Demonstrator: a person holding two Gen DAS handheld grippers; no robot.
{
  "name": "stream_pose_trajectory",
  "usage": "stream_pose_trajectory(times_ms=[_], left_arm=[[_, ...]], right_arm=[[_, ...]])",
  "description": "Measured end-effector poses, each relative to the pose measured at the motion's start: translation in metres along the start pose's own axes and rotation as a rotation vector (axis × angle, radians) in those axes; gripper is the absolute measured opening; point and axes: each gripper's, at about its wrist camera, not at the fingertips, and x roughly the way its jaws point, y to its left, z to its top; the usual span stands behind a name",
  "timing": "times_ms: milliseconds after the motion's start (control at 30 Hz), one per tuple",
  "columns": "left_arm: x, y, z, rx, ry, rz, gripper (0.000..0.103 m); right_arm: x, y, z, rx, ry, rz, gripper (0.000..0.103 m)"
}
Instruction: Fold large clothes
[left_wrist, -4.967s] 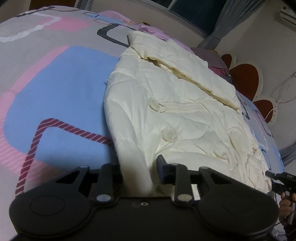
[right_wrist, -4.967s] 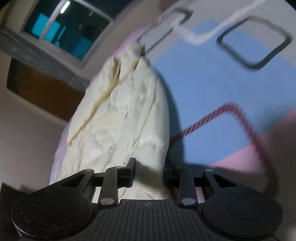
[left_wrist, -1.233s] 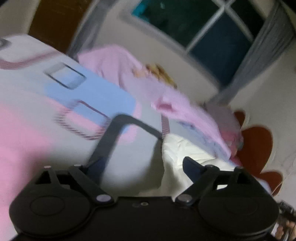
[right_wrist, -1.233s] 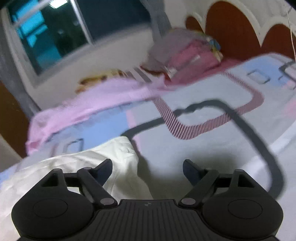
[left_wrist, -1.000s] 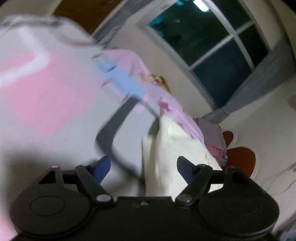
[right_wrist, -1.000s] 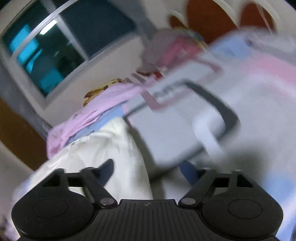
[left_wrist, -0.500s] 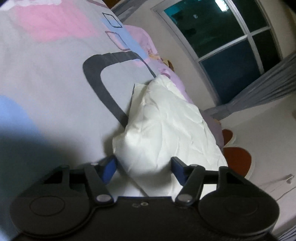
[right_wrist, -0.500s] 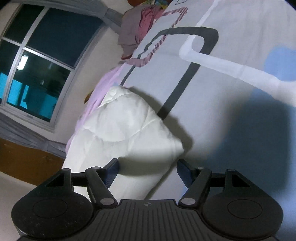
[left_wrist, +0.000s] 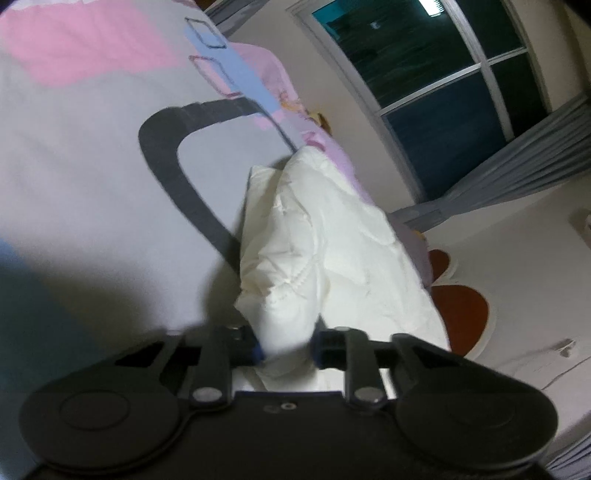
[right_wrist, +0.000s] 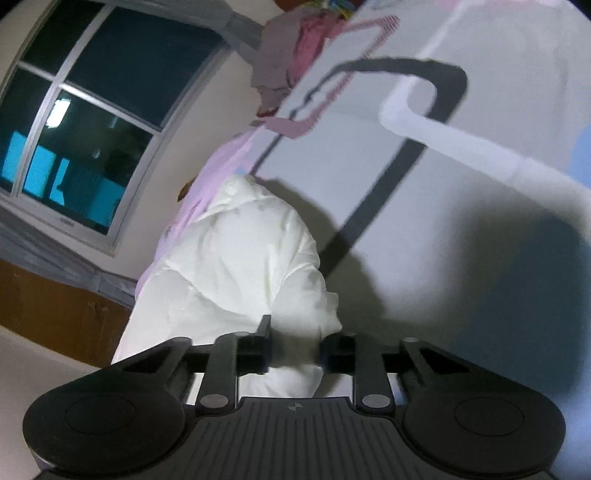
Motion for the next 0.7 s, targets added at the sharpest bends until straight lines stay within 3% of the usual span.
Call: stream_pose_trajectory(times_ms=[267,700], left_arm=[[-0.035,-0.019,-0.006,0.056,-0.033,-0.031,0.017],[-0.136,-0.012,-0.083,0.118,-0.003,0.039,0.017]], right_arm=[[-0.042,0.011,-0.01,-0.068,-0.019,0.046,0.016],[-0.15,-0.018,-0.071,-0.13,0.019,0.021,0.016]])
